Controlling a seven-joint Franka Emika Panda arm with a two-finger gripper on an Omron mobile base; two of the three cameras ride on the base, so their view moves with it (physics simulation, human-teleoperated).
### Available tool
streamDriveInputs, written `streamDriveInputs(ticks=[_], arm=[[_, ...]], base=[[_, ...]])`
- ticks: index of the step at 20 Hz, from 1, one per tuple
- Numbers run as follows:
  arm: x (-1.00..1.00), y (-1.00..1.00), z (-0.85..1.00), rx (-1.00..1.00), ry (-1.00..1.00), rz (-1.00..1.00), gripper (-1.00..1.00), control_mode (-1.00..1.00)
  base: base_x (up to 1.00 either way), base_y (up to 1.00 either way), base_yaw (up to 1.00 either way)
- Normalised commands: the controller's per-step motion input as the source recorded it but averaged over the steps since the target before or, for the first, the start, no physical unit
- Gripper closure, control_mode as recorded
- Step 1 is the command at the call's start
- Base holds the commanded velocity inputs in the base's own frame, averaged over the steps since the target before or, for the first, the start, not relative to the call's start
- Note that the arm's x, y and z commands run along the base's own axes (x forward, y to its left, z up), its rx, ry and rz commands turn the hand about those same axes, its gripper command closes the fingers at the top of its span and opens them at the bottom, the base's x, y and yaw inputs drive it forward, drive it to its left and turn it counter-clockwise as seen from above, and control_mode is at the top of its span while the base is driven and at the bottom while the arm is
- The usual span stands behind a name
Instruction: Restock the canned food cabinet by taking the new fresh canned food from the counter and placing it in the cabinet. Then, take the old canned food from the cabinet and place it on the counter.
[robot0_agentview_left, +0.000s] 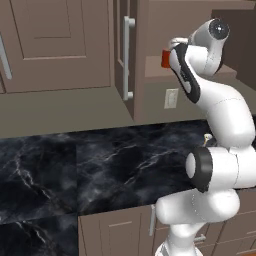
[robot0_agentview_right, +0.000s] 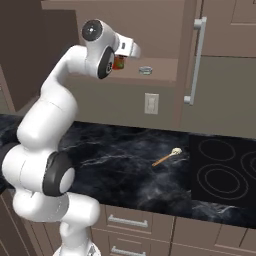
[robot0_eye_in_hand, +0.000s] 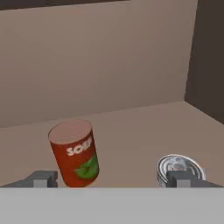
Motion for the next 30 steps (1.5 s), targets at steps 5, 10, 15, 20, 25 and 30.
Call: streamDriveInputs(ticks=[5, 10, 15, 20, 25, 30], arm=[[-0.59, -1.00, 0.10, 0.00, 0.30, -0.21, -1.00, -1.00], [0.03, -0.44, 0.12, -0.01, 0.33, -0.14, -1.00, -1.00], [0.10, -0.08, -0.23, 0.00, 0.02, 0.00, -1.00, -1.00], [0.00, -0.32, -0.41, 0.08, 0.06, 0.00, -1.00, -1.00], [0.00, -0.17, -0.17, 0.17, 0.01, 0.00, -1.00, -1.00], [0.06, 0.04, 0.00, 0.04, 0.00, 0.02, -1.00, -1.00]], base=[[0.00, 0.00, 0.00], [0.00, 0.00, 0.00], [0.00, 0.00, 0.00], [0.00, 0.00, 0.00], [0.00, 0.00, 0.00], [0.00, 0.00, 0.00]])
